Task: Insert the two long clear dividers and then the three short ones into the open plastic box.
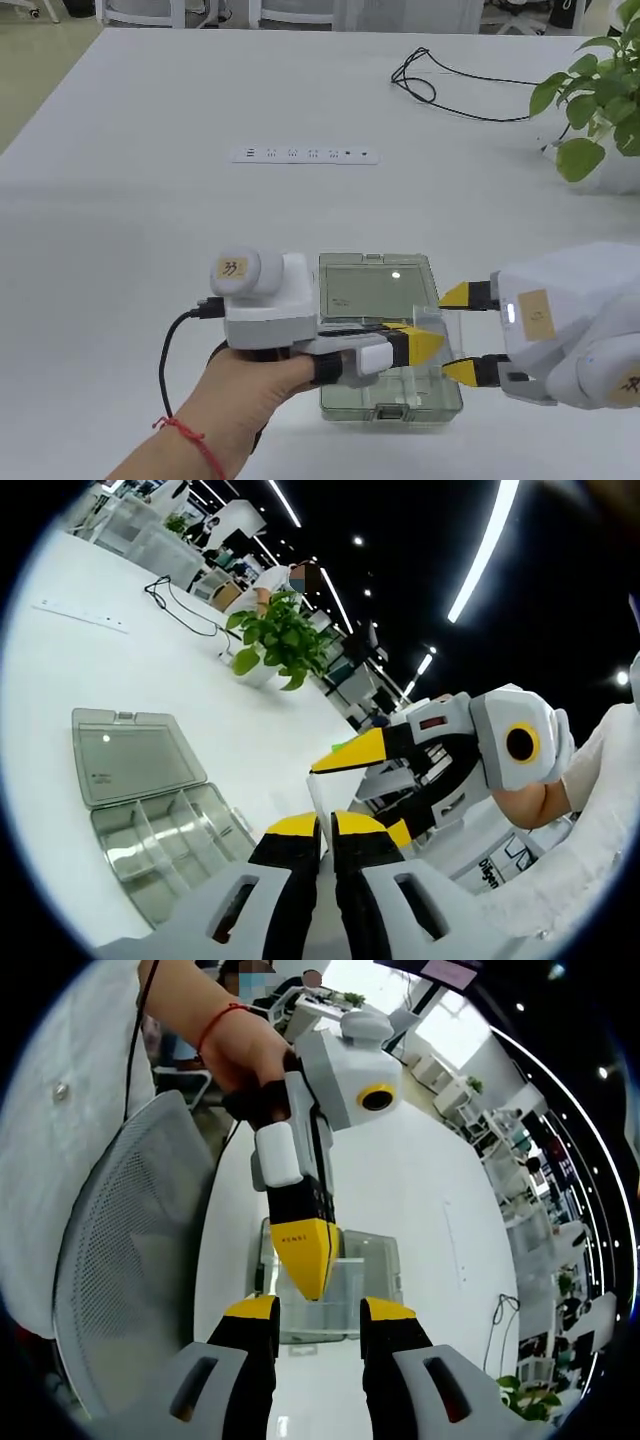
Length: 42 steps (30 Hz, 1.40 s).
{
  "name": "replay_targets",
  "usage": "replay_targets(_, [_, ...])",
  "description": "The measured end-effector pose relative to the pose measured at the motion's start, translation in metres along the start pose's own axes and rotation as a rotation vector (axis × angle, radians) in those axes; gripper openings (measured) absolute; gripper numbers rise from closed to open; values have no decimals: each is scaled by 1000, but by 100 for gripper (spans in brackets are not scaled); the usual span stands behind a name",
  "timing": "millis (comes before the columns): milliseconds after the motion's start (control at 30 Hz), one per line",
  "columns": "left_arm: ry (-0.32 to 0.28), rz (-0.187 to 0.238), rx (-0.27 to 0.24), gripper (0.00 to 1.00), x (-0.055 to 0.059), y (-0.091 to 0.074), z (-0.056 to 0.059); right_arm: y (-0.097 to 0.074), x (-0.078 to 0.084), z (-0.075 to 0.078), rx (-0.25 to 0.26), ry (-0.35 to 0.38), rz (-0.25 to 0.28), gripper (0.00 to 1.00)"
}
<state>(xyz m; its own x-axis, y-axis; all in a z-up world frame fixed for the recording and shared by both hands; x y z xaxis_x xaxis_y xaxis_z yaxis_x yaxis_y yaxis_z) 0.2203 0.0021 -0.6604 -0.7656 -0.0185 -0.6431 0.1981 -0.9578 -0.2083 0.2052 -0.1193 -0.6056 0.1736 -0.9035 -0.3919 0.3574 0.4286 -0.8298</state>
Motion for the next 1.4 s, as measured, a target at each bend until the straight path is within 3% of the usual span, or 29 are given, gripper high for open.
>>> replay_targets(367, [-23, 18, -25, 0, 1, -2, -3, 3, -2, 1, 14, -2, 3, 33])
replay_targets(467, [-11, 17, -12, 0, 1, -2, -3, 1, -3, 2, 10, 13, 16, 34])
replay_targets(633, [91, 4, -15, 0, 0, -5, -2, -8, 1, 10, -15, 76, 68, 34])
replay_targets(767, [226, -29, 12, 0, 2, -8, 2, -15, 5, 17, -83, 154, 127, 29])
replay_targets(867, [327, -66, 33, 0, 6, -10, 7, -20, 7, 19, -191, 194, 178, 25])
replay_targets(1000, [450, -91, 79, 0, 9, -12, 15, -19, 11, 21, -299, 225, 223, 18])
replay_targets(1133, [509, -107, 103, 0, 12, -14, 20, -18, 8, 19, -381, 228, 237, 14])
replay_targets(1400, [518, -97, 140, 0, 11, -15, 25, -14, 3, 11, -487, 245, 245, 9])
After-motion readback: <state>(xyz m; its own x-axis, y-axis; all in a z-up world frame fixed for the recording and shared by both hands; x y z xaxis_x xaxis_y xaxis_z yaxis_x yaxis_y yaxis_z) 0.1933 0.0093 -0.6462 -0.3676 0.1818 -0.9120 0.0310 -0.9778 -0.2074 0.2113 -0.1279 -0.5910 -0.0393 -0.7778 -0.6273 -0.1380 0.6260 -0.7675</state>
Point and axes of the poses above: the centre of the closed fingertips' face, and the gripper's own axes: y roughly forward along the fingers, z roughly to its right, x roughly out of its underside, the point moved 9 cm from there along -y, roughly backward along the fingers, and after that the axes turned 3 degrees about -z, right-handed, at the moved point
